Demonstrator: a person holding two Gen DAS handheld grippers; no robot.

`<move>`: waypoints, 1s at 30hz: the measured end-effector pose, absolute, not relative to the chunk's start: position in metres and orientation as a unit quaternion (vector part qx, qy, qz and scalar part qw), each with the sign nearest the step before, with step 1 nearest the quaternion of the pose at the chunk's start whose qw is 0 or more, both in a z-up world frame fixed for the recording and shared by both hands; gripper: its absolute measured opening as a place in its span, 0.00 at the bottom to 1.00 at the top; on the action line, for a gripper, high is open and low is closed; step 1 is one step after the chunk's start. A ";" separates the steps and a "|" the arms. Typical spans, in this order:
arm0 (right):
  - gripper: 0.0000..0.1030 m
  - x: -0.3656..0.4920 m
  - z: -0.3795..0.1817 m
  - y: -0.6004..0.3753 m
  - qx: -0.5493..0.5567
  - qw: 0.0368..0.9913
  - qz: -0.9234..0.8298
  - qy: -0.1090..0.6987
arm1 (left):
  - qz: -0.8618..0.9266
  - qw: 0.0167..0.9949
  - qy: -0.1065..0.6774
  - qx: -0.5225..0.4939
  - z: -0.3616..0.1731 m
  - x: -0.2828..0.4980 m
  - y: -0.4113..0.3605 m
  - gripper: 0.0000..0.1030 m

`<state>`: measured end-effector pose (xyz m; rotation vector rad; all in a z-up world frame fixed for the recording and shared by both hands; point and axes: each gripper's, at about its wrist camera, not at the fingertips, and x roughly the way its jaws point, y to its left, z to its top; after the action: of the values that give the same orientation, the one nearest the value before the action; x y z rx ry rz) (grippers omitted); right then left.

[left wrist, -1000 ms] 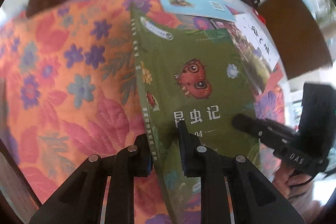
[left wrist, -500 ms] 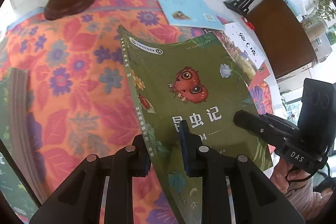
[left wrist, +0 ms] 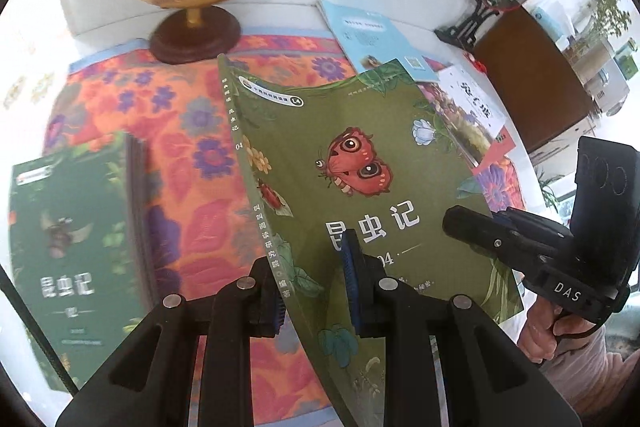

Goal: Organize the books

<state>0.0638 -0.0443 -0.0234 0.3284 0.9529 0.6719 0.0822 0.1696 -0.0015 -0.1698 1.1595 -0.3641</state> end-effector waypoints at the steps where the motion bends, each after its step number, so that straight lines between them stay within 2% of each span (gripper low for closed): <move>1: 0.11 0.063 -0.020 -0.036 0.152 0.823 0.320 0.444 | -0.168 0.820 0.541 -0.081 0.000 0.080 0.175 0.20; 22: 0.11 0.074 -0.008 0.109 0.130 0.795 0.403 0.435 | -0.072 0.854 0.499 -0.125 0.011 0.043 0.317 0.21; 30: 0.11 0.076 -0.028 0.159 0.123 0.789 0.391 0.457 | -0.036 0.847 0.512 -0.140 -0.018 0.046 0.354 0.23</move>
<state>0.0756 0.1592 -0.0282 0.2645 0.9852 0.8427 0.0459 0.3544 -0.0181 -0.2953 1.0791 -0.0759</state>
